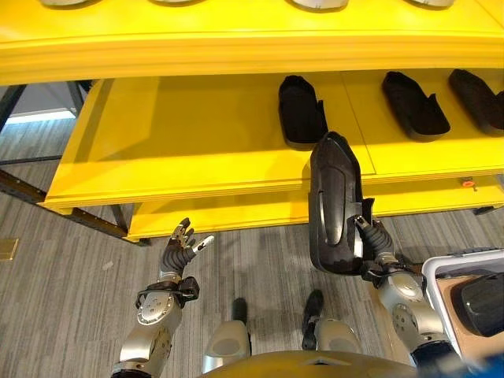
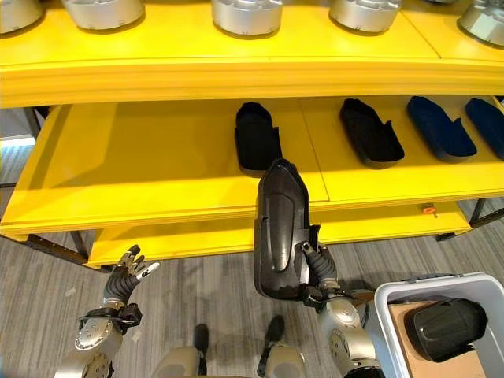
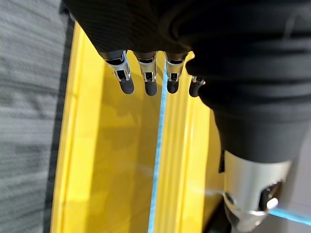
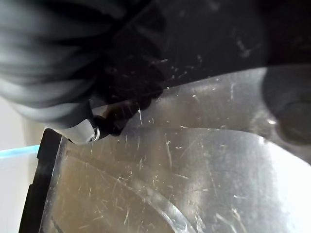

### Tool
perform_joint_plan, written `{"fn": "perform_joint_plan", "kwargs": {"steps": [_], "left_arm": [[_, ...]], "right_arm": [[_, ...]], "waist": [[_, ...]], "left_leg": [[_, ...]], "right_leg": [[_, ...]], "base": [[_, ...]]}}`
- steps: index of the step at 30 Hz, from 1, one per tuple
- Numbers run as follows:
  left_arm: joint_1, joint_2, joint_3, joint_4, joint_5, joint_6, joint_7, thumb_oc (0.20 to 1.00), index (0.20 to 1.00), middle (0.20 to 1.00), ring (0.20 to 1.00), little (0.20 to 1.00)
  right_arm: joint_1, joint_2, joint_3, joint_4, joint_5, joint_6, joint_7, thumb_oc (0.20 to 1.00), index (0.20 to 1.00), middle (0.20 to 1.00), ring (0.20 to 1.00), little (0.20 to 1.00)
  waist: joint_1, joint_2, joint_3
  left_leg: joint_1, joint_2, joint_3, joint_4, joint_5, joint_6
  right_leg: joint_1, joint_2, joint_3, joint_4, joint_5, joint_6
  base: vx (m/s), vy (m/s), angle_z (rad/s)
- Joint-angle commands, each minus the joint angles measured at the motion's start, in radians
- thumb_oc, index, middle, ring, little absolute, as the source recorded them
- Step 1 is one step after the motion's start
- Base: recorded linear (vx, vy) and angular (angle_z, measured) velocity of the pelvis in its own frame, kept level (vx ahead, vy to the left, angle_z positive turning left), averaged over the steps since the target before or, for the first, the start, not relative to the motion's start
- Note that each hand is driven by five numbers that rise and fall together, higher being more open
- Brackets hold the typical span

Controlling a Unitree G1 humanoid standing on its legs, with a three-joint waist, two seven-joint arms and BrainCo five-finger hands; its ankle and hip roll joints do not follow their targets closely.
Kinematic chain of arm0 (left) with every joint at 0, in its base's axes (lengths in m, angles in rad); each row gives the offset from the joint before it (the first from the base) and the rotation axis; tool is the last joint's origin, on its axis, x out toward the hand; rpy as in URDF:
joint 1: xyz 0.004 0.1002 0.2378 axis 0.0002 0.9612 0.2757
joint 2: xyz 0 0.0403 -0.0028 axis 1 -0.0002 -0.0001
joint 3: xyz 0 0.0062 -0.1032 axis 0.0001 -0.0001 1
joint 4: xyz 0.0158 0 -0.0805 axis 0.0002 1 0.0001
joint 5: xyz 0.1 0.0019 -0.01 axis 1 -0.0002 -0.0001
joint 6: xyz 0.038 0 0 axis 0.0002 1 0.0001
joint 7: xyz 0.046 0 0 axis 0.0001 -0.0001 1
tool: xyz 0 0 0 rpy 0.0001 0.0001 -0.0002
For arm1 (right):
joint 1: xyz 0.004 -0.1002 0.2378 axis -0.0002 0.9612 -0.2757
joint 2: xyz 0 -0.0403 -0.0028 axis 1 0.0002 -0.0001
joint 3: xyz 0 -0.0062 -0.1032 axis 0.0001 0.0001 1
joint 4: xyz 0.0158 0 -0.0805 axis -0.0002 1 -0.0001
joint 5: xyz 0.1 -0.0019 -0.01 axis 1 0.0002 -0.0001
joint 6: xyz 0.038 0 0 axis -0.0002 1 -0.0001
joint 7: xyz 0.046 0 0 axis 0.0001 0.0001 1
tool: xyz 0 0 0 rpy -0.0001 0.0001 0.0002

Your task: Move parts from the plastic box to the shelf.

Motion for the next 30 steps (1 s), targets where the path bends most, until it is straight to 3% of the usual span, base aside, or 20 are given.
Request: {"fn": "perform_joint_plan", "kwargs": {"steps": [1, 8, 10, 12, 13, 14, 15, 16, 18, 20, 21, 26, 30], "left_arm": [[-0.016, 0.027, 0.016, -0.075, -0.004, -0.037, -0.019, 1.0, 1.0, 1.0, 1.0, 1.0], [-0.016, 0.02, 0.023, -0.077, -0.01, -0.038, -0.019, 1.0, 1.0, 1.0, 1.0, 1.0], [-0.014, 0.015, 0.025, -0.077, -0.015, -0.041, -0.021, 1.0, 1.0, 1.0, 1.0, 1.0], [-0.036, 0.011, 0.027, -0.077, -0.018, -0.049, -0.002, 1.0, 1.0, 1.0, 1.0, 1.0], [-0.038, 0.006, 0.03, -0.079, -0.026, -0.048, 0.003, 1.0, 1.0, 1.0, 1.0, 1.0], [-0.038, 0.006, 0.03, -0.079, -0.026, -0.047, 0.003, 1.0, 1.0, 1.0, 1.0, 1.0], [-0.038, 0.001, 0.031, -0.083, -0.034, -0.047, 0.007, 1.0, 1.0, 1.0, 1.0, 1.0], [-0.053, 0.003, 0.018, -0.083, -0.032, -0.049, 0.017, 1.0, 1.0, 1.0, 1.0, 1.0], [-0.066, 0.007, 0.011, -0.073, -0.024, -0.049, 0.023, 1.0, 1.0, 1.0, 1.0, 1.0], [-0.064, 0.011, 0.007, -0.063, -0.026, -0.05, 0.016, 1.0, 1.0, 1.0, 1.0, 1.0], [-0.066, 0.014, 0.005, -0.066, -0.023, -0.054, 0.011, 1.0, 1.0, 1.0, 1.0, 1.0], [-0.086, 0.05, -0.019, -0.068, -0.028, -0.066, -0.002, 1.0, 1.0, 1.0, 1.0, 1.0], [-0.107, 0.073, -0.014, -0.069, -0.041, -0.071, 0.018, 1.0, 1.0, 1.0, 1.0, 1.0]], "right_arm": [[-0.042, -0.009, -0.003, -0.073, 0.016, -0.048, 0.018, 0.2, 0.2, 0.2, 0.2, 0.2], [-0.062, -0.024, 0.017, -0.082, 0.019, -0.048, 0.03, 0.2, 0.2, 0.2, 0.2, 0.2], [-0.064, -0.032, 0.025, -0.087, 0.021, -0.049, 0.034, 0.2, 0.2, 0.2, 0.2, 0.2], [-0.086, -0.055, 0.033, -0.103, 0.022, -0.059, 0.026, 0.2, 0.2, 0.2, 0.2, 0.2], [-0.088, -0.054, 0.031, -0.104, 0.021, -0.06, 0.02, 0.2, 0.2, 0.2, 0.2, 0.2], [-0.088, -0.054, 0.031, -0.104, 0.021, -0.06, 0.02, 0.2, 0.2, 0.2, 0.2, 0.2], [-0.092, -0.054, 0.026, -0.104, 0.019, -0.061, 0.01, 0.2, 0.2, 0.2, 0.2, 0.2], [-0.107, -0.053, 0.012, -0.103, 0.014, -0.068, -0.017, 0.2, 0.2, 0.2, 0.2, 0.2], [-0.11, -0.056, 0.002, -0.101, 0.009, -0.071, -0.026, 0.2, 0.2, 0.2, 0.2, 0.2], [-0.114, -0.046, 0.016, -0.096, -0.011, -0.066, -0.025, 0.2, 0.2, 0.2, 0.2, 0.2], [-0.114, -0.045, 0.013, -0.096, -0.023, -0.064, -0.021, 0.2, 0.2, 0.2, 0.2, 0.2], [-0.153, -0.026, 0.014, -0.111, -0.021, -0.07, -0.032, 0.2, 0.2, 0.2, 0.2, 0.2], [-0.23, -0.007, 0.035, -0.102, 0.021, -0.08, -0.056, 0.2, 0.2, 0.2, 0.2, 0.2]], "waist": [[0.001, 0.004, -0.038], [0.005, 0.011, -0.041], [0.015, 0.008, -0.022], [0.041, -0.003, 0.035], [0.035, -0.001, 0.033], [0.035, -0.001, 0.032], [0.03, 0.005, 0.029], [0.03, 0.03, 0.033], [0.033, 0.04, 0.037], [0.034, 0.054, 0.032], [0.033, 0.061, 0.032], [0.045, 0.045, 0.056], [0.069, 0.03, 0.067]], "left_leg": [[0.042, 0.082, 0.027, 0.028, -0.031, -0.023], [0.023, 0.114, 0.028, 0.086, -0.023, -0.046], [-0.05, 0.113, -0.004, 0.231, 0.025, -0.064], [-0.169, 0.066, -0.101, 0.359, 0.09, -0.082], [-0.17, 0.098, -0.089, 0.298, 0.093, -0.077], [-0.167, 0.098, -0.087, 0.293, 0.095, -0.078], [-0.139, 0.157, -0.049, 0.18, 0.101, -0.075], [-0.146, 0.226, -0.026, 0.02, 0.177, -0.075], [-0.146, 0.233, -0.032, -0.015, 0.207, -0.086], [-0.121, 0.201, -0.071, 0.004, 0.133, -0.07], [-0.132, 0.19, -0.067, 0.01, 0.132, -0.077], [-0.198, 0.107, -0.034, 0.165, 0.028, -0.065], [-0.243, 0.09, -0.017, 0.216, 0.004, -0.06]], "right_leg": [[0.007, -0.069, 0.031, 0.141, -0.121, 0.079], [0.01, -0.038, 0.034, 0.163, -0.171, 0.046], [0.027, -0.024, 0.034, 0.148, -0.182, 0.022], [0.019, -0.029, 0.023, 0.158, -0.193, 0.005], [0.011, -0.032, 0.014, 0.17, -0.203, 0.01], [0.01, -0.033, 0.015, 0.172, -0.205, 0.009], [0.006, -0.039, 0.008, 0.19, -0.221, 0.019], [-0.005, -0.061, -0.001, 0.232, -0.228, 0.042], [-0.017, -0.08, 0.002, 0.262, -0.233, 0.052], [-0.038, -0.108, 0.046, 0.312, -0.235, 0.075], [-0.035, -0.118, 0.051, 0.3, -0.223, 0.082], [0.008, -0.187, 0.058, 0.211, -0.16, 0.113], [0.027, -0.207, 0.043, 0.138, -0.122, 0.124]], "base": [[0.03, -0.053, 0.0], [0.02, -0.108, 0.01], [-0.06, -0.162, 0.01], [-0.16, -0.124, 0.03], [-0.07, -0.041, 0.19], [0.05, 0.048, 0.27], [0.09, 0.189, 0.31], [0.09, 0.191, 0.42], [0.07, 0.206, 0.42], [0.1, 0.299, 0.14], [0.08, 0.297, -0.22], [0.04, 0.236, -0.06], [0.01, 0.137, 0.08]]}}
